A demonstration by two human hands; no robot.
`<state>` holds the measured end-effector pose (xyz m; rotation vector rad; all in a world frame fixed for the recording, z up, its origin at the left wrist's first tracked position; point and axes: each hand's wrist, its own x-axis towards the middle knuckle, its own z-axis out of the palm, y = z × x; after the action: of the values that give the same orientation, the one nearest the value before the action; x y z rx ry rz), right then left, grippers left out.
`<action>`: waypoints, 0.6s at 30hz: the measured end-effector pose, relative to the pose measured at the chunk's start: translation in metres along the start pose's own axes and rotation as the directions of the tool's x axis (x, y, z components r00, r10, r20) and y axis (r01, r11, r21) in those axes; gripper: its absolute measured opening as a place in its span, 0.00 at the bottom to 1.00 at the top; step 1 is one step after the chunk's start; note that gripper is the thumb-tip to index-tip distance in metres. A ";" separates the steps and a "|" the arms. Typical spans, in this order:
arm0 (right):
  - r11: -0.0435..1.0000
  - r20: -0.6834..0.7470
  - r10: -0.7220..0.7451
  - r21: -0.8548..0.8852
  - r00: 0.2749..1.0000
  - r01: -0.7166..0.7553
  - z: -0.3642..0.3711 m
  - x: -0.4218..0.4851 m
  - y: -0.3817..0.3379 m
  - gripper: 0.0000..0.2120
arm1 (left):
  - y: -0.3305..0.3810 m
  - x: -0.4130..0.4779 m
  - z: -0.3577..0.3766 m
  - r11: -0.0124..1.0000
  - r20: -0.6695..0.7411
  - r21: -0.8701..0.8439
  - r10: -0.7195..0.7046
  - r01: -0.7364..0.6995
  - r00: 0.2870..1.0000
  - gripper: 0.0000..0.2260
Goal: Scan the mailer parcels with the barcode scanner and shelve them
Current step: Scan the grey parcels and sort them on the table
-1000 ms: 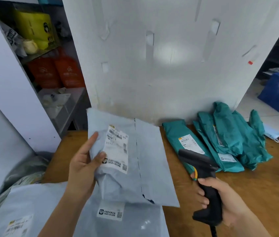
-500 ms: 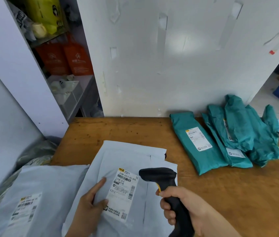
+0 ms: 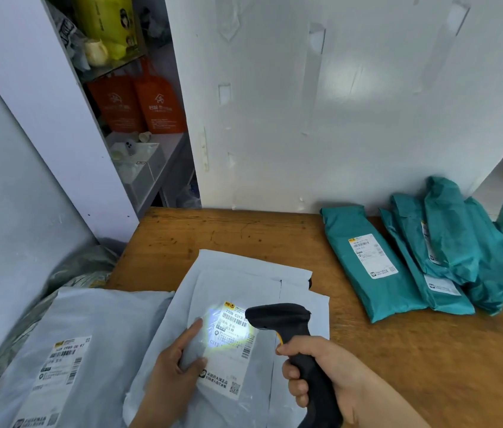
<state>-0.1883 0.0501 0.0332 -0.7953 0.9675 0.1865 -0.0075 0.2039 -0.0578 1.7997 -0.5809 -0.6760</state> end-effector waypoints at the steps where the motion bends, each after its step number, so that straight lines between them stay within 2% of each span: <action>1: 1.000 -0.004 -0.005 0.002 1.000 0.005 0.000 0.000 0.000 0.06 | 0.000 0.000 0.000 1.000 0.004 0.001 -0.005 0.005 1.000 0.44; 7: 0.998 -0.042 -0.057 -0.011 0.997 0.057 -0.001 0.000 0.000 0.06 | 0.005 -0.001 0.002 1.000 -0.033 -0.005 -0.013 0.013 0.999 0.45; 10: 0.997 -0.055 -0.075 0.001 0.996 0.075 -0.004 0.000 -0.001 0.06 | 0.014 -0.005 -0.002 1.000 -0.054 0.012 0.013 -0.012 0.998 0.41; 13: 0.994 -0.081 -0.109 0.016 0.991 0.110 -0.010 -0.002 -0.001 0.06 | 0.017 -0.005 -0.021 0.997 -0.127 0.071 0.022 -0.013 0.992 0.40; 15: 0.993 -0.085 -0.113 0.026 0.990 0.116 -0.014 -0.002 -0.002 0.06 | 0.016 -0.006 -0.041 0.986 -0.119 0.163 0.001 0.019 0.993 0.41; 16: 0.993 -0.090 -0.111 0.028 0.990 0.114 -0.016 -0.003 -0.002 0.06 | 0.017 -0.006 -0.046 0.962 -0.088 0.268 -0.024 0.047 0.996 0.40; 17: 0.993 -0.097 -0.109 0.028 0.989 0.112 -0.017 -0.002 -0.002 0.07 | 0.017 -0.006 -0.047 0.897 -0.048 0.434 -0.066 0.081 0.997 0.38; 18: 0.993 -0.107 -0.112 0.028 0.988 0.116 -0.018 -0.002 -0.001 0.06 | 0.017 -0.005 -0.046 0.778 -0.042 0.617 -0.124 0.123 0.991 0.35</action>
<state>-0.2011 0.0372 0.0294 -0.8335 1.0188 0.0294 0.0192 0.2330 -0.0283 2.4743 -0.7490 -0.6112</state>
